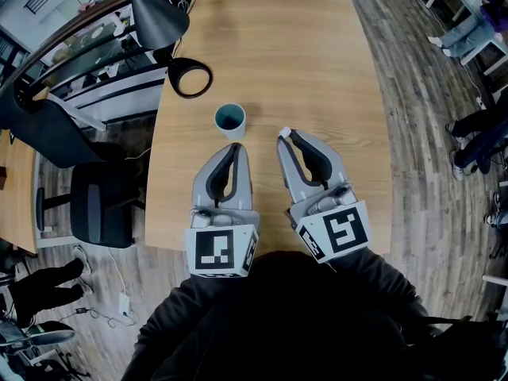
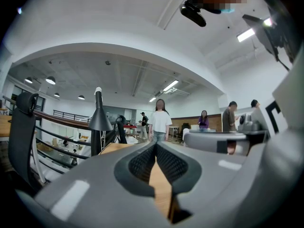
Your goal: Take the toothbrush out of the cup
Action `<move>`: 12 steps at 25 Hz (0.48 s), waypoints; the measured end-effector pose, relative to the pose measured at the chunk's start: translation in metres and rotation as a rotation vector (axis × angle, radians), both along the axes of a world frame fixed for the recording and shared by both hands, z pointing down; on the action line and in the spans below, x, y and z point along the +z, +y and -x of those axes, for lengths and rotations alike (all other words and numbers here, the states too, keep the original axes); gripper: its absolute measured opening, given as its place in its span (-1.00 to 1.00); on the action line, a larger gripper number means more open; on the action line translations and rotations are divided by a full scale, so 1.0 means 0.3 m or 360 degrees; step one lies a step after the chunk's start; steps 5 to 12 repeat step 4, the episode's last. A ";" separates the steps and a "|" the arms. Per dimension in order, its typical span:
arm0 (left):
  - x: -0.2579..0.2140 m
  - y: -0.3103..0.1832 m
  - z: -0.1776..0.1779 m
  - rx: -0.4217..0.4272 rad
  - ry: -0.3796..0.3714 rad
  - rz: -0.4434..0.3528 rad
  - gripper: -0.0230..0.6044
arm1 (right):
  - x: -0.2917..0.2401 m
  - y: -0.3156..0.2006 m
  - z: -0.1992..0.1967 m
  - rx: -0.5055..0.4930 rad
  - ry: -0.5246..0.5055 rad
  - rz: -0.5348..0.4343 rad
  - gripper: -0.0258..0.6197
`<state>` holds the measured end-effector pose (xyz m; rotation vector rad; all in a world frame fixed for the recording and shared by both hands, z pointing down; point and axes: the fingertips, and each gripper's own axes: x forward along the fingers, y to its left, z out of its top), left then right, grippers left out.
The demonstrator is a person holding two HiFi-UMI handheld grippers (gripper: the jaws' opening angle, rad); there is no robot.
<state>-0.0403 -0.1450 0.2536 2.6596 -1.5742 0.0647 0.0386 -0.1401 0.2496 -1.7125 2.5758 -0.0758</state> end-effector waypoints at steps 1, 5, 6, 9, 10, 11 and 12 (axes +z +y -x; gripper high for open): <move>0.000 0.003 -0.001 0.0000 0.0000 0.0000 -0.90 | -0.001 0.003 -0.001 -0.0001 0.0000 -0.0001 -0.73; -0.002 0.011 -0.004 0.0002 0.0001 -0.0002 -0.90 | -0.004 0.011 -0.003 -0.0003 -0.0002 -0.0005 -0.73; -0.002 0.011 -0.004 0.0002 0.0001 -0.0002 -0.90 | -0.004 0.011 -0.003 -0.0003 -0.0002 -0.0005 -0.73; -0.002 0.011 -0.004 0.0002 0.0001 -0.0002 -0.90 | -0.004 0.011 -0.003 -0.0003 -0.0002 -0.0005 -0.73; -0.002 0.011 -0.004 0.0002 0.0001 -0.0002 -0.90 | -0.004 0.011 -0.003 -0.0003 -0.0002 -0.0005 -0.73; -0.002 0.011 -0.004 0.0002 0.0001 -0.0002 -0.90 | -0.004 0.011 -0.003 -0.0003 -0.0002 -0.0005 -0.73; -0.002 0.011 -0.004 0.0002 0.0001 -0.0002 -0.90 | -0.004 0.011 -0.003 -0.0003 -0.0002 -0.0005 -0.73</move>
